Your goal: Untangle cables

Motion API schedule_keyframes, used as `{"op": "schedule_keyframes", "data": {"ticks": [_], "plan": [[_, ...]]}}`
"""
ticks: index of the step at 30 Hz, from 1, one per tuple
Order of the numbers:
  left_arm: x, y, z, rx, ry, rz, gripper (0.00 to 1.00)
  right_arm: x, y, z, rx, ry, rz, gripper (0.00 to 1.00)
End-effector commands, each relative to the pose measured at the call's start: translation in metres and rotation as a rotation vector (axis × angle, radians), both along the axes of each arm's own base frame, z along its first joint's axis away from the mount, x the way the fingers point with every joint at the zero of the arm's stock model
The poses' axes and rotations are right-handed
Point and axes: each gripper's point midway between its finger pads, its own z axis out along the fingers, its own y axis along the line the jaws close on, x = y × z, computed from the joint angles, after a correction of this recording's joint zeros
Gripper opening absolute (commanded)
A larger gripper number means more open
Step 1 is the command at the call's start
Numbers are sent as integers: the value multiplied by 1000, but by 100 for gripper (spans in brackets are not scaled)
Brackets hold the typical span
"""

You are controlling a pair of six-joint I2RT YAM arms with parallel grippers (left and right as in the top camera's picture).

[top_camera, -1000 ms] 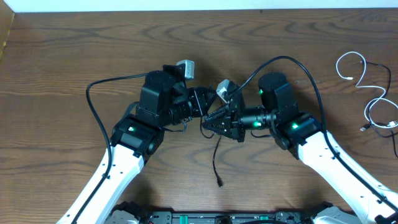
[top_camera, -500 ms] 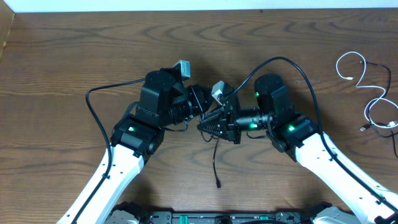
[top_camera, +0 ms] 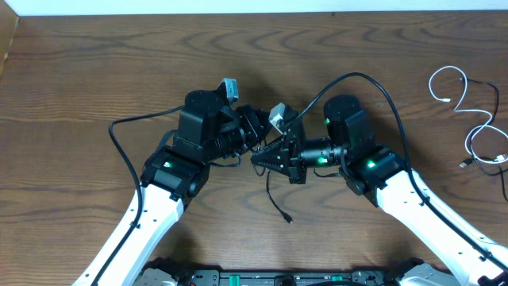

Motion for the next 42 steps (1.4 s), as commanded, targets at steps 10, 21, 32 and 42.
{"op": "schedule_keyframes", "data": {"ticks": [10,21,32,42], "plan": [[0,2,-2,124,-136,-81,33,29,-15,-30,-169,4,-214,1],[-8,69,-68,535,7,73,48,65,-62,-69,-396,16,-486,1],[-33,139,-100,907,131,161,53,112,-181,-78,-604,115,-832,1],[-43,148,-105,993,141,95,54,140,-353,14,-826,63,-1359,1]]}}
